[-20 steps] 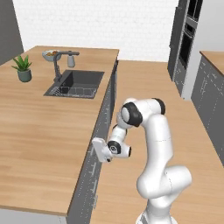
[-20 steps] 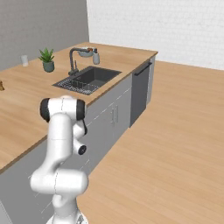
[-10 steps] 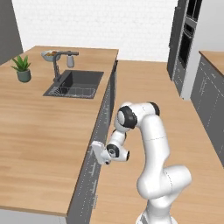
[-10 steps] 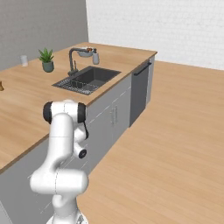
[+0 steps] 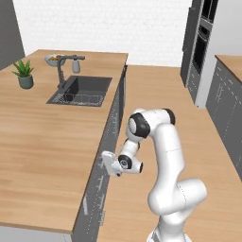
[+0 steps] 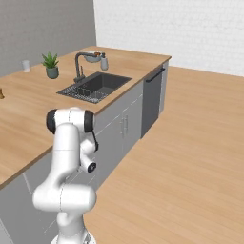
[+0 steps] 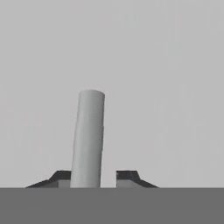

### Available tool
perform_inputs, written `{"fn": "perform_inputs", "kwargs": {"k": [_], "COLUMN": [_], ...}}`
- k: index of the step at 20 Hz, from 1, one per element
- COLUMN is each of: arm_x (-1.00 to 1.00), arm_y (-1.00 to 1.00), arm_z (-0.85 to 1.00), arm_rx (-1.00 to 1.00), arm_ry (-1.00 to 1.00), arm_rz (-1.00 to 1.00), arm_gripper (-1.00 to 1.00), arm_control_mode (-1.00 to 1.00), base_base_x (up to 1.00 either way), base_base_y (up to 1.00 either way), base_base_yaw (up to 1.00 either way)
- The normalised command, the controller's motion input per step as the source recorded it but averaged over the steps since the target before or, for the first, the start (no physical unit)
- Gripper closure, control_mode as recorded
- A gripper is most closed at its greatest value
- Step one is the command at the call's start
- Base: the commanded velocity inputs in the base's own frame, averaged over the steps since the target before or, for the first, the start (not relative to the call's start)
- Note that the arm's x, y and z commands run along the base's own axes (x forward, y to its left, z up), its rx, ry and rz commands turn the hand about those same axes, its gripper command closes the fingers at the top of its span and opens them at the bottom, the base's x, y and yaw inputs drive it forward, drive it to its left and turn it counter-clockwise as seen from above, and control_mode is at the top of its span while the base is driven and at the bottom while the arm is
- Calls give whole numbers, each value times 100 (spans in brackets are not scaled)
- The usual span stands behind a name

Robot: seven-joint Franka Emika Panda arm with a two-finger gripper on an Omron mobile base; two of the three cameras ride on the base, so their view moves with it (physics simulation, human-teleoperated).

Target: Take a straw from the drawer in front and place it inside the glass cup on the dining counter.

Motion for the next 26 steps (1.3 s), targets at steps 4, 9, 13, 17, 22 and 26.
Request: {"fn": "perform_inputs", "kwargs": {"k": [4,9,13,17,22,26], "arm_x": [-13,-1,0,2,10,23], "arm_y": [-69,-93,-100,-100,-98,-53], "arm_z": [1,6,13,15,15,2], "arm_rx": [0,0,0,0,0,0], "arm_ry": [0,2,5,8,12,18], "arm_rz": [-5,-8,-12,-16,-18,-17], "arm_gripper": [100,100,100,100,100,-100], "arm_control_mode": [-100,-100,-100,-100,-100,-100], "base_base_x": [0,0,0,0,0,0], "base_base_y": [0,0,0,0,0,0], "base_base_yaw": [0,0,0,0,0,0]}}
